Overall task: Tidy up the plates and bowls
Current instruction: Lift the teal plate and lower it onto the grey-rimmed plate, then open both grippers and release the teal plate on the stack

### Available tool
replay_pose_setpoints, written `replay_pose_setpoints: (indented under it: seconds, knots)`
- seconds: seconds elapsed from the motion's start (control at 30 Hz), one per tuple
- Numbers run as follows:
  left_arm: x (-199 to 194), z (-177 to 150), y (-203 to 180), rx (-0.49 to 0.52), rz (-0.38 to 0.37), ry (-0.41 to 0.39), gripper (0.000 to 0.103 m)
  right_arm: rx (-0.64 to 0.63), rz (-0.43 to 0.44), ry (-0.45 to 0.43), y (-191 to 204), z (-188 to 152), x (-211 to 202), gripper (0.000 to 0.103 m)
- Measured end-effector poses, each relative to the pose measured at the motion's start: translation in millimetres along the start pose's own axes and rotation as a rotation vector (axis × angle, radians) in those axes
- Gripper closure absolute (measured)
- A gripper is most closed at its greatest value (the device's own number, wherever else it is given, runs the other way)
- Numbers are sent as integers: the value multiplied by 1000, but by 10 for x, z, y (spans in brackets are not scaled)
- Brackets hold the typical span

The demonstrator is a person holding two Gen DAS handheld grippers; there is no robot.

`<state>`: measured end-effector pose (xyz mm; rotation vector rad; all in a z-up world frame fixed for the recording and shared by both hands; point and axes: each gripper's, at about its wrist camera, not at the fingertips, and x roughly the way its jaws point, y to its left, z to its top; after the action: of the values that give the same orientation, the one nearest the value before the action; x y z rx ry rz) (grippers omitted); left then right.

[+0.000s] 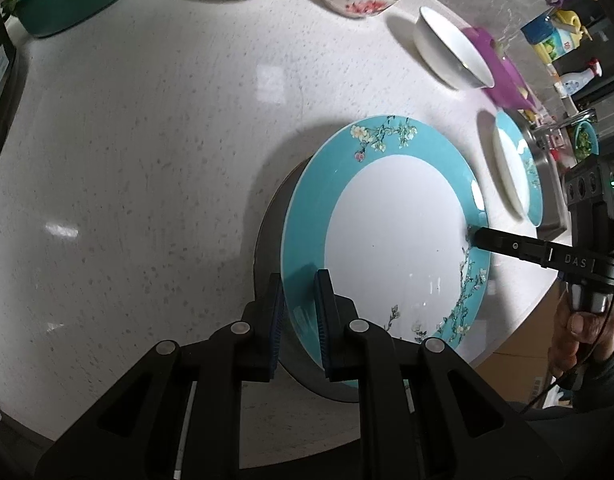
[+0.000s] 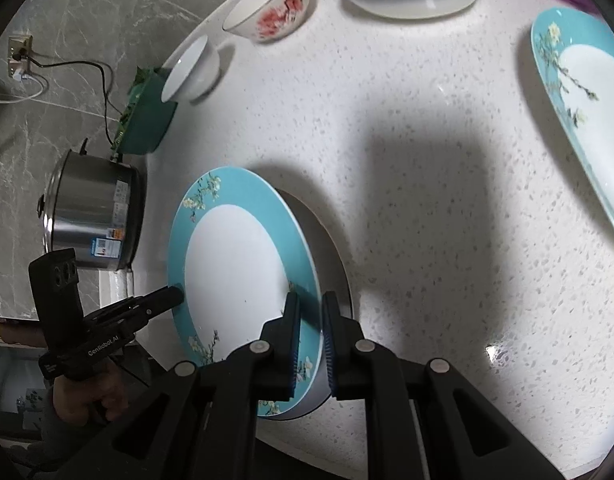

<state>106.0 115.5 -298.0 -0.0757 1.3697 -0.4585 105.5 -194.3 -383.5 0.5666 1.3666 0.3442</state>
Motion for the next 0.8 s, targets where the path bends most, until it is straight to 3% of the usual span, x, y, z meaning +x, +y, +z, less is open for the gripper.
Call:
replay_pose_setpoints:
  seconds: [0.27, 0.47, 0.67, 0.8]
  knots:
    - [109, 32, -30, 32, 35, -3, 89, -38, -51, -2, 55, -50, 71, 89]
    - [157, 92, -214, 110, 126, -24, 88, -92, -105, -10, 140, -95, 94, 87]
    - [204, 19, -409, 221, 252, -50, 88, -224, -245, -25, 382, -170, 148, 82]
    - [202, -14, -409, 213, 255, -66, 88, -284, -298, -46, 442, -230, 160, 80]
